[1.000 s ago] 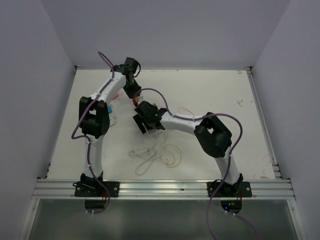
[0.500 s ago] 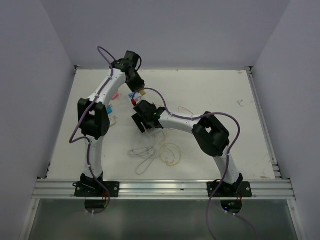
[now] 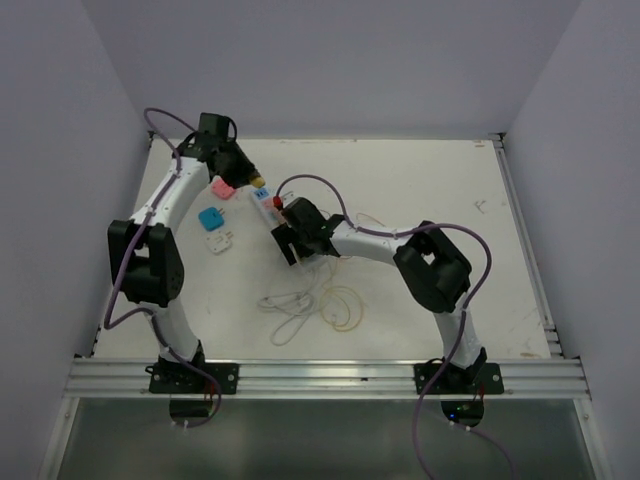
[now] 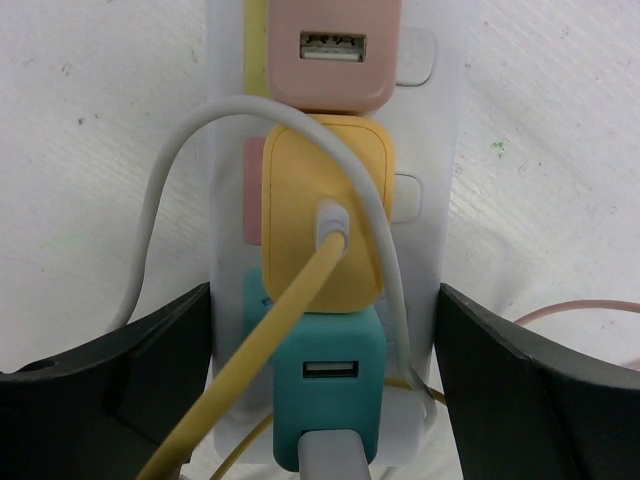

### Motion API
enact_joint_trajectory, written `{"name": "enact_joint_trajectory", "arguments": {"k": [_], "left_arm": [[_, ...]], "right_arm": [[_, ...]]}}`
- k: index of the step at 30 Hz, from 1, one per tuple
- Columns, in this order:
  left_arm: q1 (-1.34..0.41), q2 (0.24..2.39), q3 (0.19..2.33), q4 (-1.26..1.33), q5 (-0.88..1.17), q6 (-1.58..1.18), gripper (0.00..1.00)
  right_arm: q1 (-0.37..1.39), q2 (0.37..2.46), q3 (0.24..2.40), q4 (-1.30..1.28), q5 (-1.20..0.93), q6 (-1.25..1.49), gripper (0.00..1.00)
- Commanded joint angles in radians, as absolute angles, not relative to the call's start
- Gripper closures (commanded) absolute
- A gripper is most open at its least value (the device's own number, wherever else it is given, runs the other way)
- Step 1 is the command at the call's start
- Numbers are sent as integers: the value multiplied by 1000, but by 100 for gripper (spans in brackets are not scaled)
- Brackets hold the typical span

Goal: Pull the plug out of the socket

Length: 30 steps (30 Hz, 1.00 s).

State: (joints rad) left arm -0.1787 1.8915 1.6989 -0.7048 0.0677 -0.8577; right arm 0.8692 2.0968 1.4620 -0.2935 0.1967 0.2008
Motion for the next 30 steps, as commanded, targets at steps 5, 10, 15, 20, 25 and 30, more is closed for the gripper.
{"name": "enact_joint_trajectory", "arguments": {"k": [5,10,15,20,25,30], "left_arm": [[-58,1729,1390,-356,244,-799,100],[-20,1713,1264,-230,282,-778,100],[-2,1753,1207,-127,337,-792,100],[6,1813,1201,-91,344,-785,96],[35,1862,1178,-69,360,-782,93],[43,1855,1115,-23,383,-779,80]], "right_arm": [[810,2161,1290,-571,123,224,100],[808,2125,1247,-560,121,209,100],[805,2079,1203,-551,112,201,100],[801,2031,1155,-543,91,190,100],[801,2017,1137,-541,83,176,100],[802,1993,1111,-535,71,153,100]]}}
